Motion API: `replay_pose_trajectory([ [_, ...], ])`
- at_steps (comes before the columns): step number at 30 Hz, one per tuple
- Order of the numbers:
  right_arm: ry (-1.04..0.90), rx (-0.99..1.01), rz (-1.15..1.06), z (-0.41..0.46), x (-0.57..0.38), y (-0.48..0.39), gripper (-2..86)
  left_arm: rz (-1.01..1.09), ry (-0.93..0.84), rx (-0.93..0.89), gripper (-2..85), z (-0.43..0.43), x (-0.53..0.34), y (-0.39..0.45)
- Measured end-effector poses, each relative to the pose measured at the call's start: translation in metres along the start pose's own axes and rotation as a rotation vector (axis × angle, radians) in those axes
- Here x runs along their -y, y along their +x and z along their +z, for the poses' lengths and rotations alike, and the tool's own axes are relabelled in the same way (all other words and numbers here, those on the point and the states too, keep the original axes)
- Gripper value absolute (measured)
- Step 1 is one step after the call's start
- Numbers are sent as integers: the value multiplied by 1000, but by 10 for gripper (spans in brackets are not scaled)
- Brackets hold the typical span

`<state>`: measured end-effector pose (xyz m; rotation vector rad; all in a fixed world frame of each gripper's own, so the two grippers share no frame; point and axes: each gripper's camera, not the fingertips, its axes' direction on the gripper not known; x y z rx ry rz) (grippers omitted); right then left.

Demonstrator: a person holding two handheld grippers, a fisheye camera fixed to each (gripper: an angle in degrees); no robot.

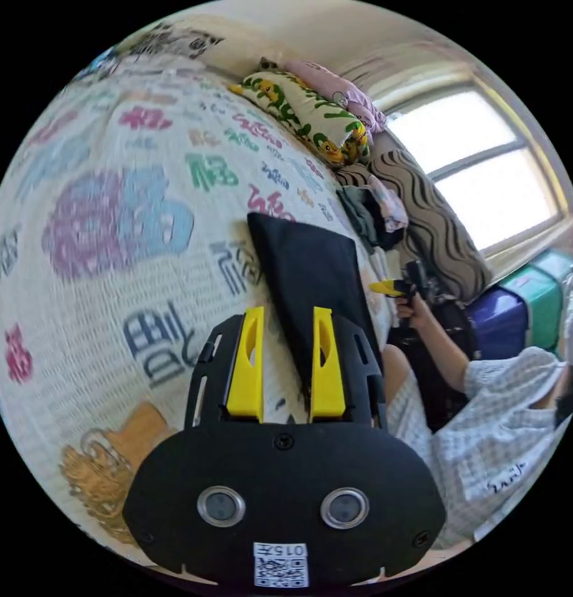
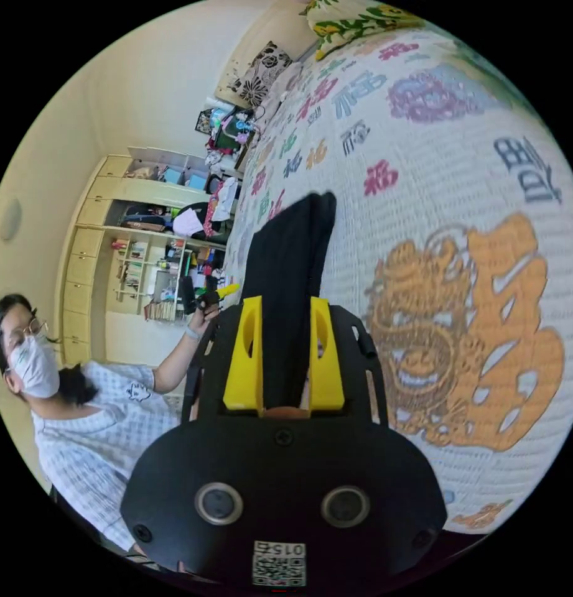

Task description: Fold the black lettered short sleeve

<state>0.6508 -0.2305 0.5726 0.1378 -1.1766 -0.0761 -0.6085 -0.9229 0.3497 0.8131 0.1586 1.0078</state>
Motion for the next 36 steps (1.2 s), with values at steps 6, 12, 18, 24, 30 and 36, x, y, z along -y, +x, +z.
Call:
replay_pose_trajectory([
  [6, -59, 132, 73, 18, -11, 18, 122, -141, 27, -250, 122, -5, -18, -64],
  [12, -29, 251, 88, 26, 29, 9, 107, -132, 10, -415, 95, 28, 44, -80],
  [18, -45, 242, 82, 33, 59, -23, 61, -104, -104, -425, 76, 52, 86, -72],
  [24, -2, 200, -108, -10, 33, -106, 38, 99, -40, -317, 55, 19, 77, -4],
  [30, 150, 119, -296, -105, -37, -210, 35, 345, 121, -348, 54, -8, 46, 121],
  [36, 348, -166, -354, -207, -112, -311, 35, 478, 188, -478, 52, 25, 32, 245],
])
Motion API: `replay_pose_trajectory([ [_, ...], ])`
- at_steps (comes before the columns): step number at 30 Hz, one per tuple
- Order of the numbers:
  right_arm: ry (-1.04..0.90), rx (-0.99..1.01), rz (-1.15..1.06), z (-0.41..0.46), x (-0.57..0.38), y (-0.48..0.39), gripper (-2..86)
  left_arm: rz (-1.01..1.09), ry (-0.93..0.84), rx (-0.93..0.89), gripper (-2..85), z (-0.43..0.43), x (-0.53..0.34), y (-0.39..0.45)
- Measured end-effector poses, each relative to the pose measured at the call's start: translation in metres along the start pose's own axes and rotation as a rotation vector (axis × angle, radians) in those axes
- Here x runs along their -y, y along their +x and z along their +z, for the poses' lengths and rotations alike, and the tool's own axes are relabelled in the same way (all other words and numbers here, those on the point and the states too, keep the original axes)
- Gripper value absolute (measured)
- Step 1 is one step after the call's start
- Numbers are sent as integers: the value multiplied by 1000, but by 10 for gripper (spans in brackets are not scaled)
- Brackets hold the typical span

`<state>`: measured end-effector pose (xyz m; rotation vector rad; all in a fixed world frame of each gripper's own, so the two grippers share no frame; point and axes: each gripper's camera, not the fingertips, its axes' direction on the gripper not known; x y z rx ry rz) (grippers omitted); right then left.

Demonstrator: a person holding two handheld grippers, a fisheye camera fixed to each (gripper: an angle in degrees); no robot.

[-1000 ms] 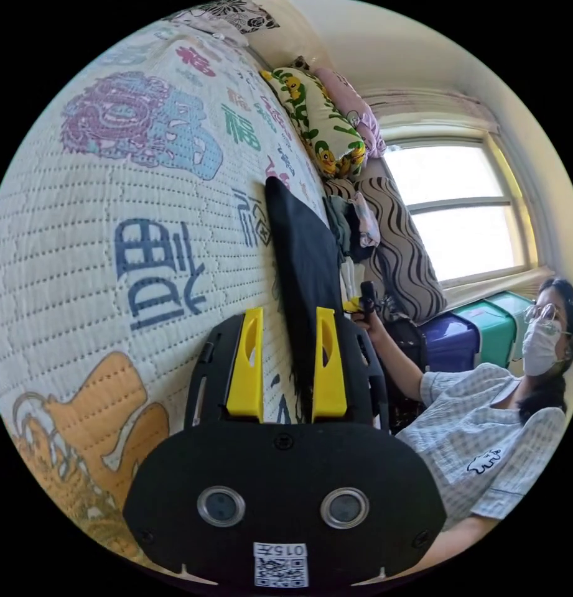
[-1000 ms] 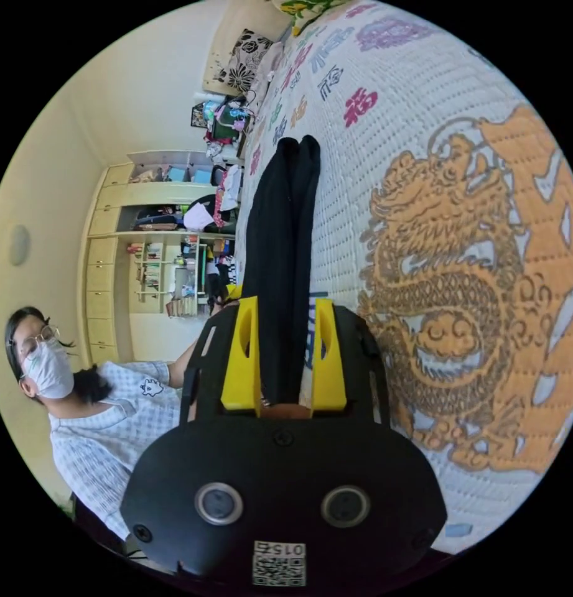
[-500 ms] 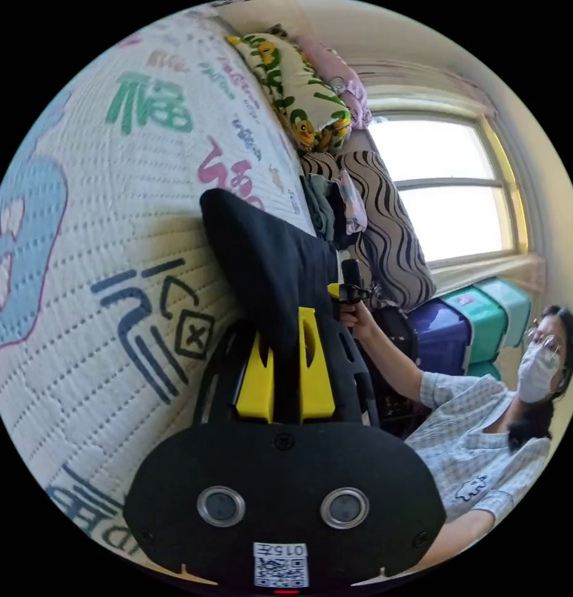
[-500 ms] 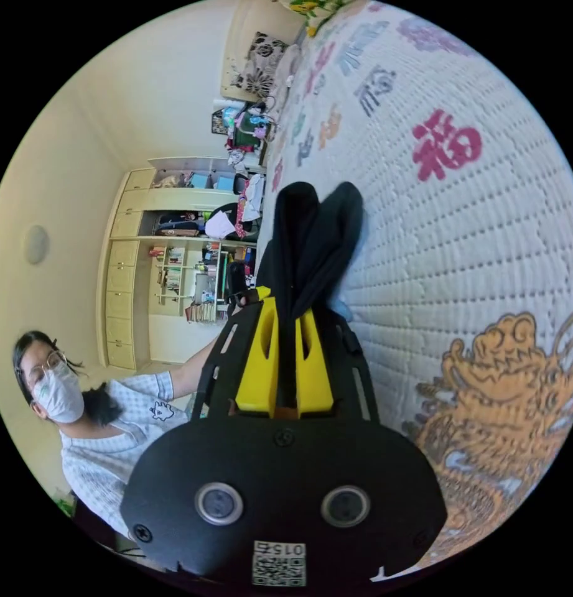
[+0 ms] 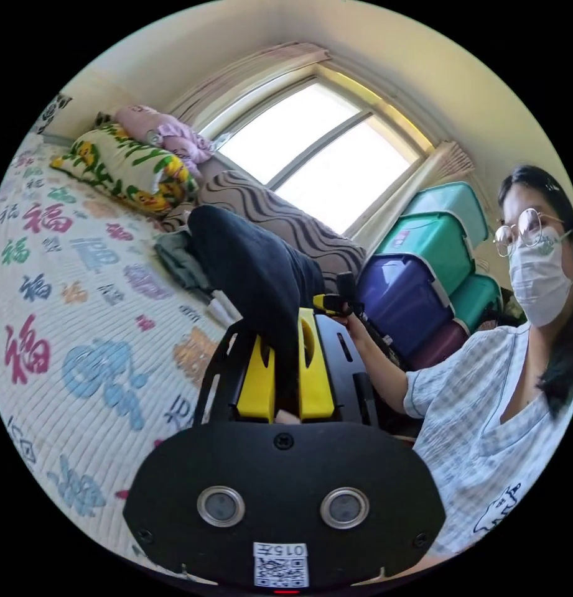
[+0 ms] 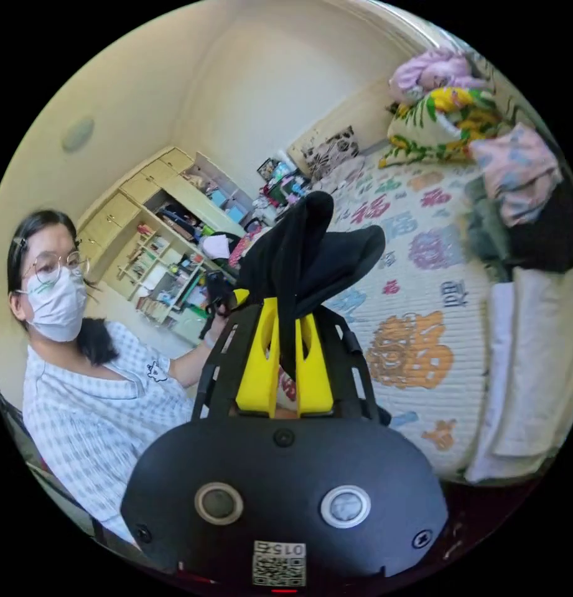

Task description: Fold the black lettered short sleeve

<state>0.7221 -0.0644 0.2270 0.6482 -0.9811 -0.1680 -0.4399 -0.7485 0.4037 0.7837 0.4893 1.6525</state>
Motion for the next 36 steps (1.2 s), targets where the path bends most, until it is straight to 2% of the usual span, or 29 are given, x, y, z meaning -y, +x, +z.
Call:
replay_pose_trajectory([
  [3, 75, -269, -29, -53, 5, -50, 34, 24, 33, -82, 51, 57, 15, 28],
  [5, 106, -537, -2, -79, 15, -82, 34, -20, 37, -170, 51, 111, 32, 39],
  [9, 79, -884, 17, -92, 52, -91, 36, -74, 74, -192, 53, 197, 55, 49],
  [12, 20, -1067, 131, -81, 97, -30, 45, -143, 57, -106, 56, 282, 72, 32],
  [15, -122, -1140, 316, -51, 129, 86, 63, -163, -151, 147, 64, 368, 85, 5],
  [17, -360, -1260, 511, -17, 124, 168, 68, -184, -370, 322, 65, 407, 75, -14],
  [18, -400, -1296, 544, -10, 120, 179, 70, -184, -377, 327, 60, 407, 71, -15],
  [20, -353, -1375, 528, 11, 109, 183, 75, -117, -315, 259, 48, 390, 55, -9],
  [24, -303, -1303, 435, 43, 93, 157, 72, -145, -312, 202, 42, 359, 35, -2],
  [28, -223, -1079, 205, 93, 67, 64, 66, -165, -249, 179, 42, 290, 13, 34],
  [29, -215, -959, 101, 114, 53, 29, 60, -173, -242, 213, 44, 264, 6, 47],
  [32, -136, -719, 5, 167, 17, -47, 57, -203, -217, 324, 48, 181, -9, 79],
  [36, -61, -375, 40, 244, -26, -116, 52, -280, -112, 572, 59, 54, -22, 121],
])
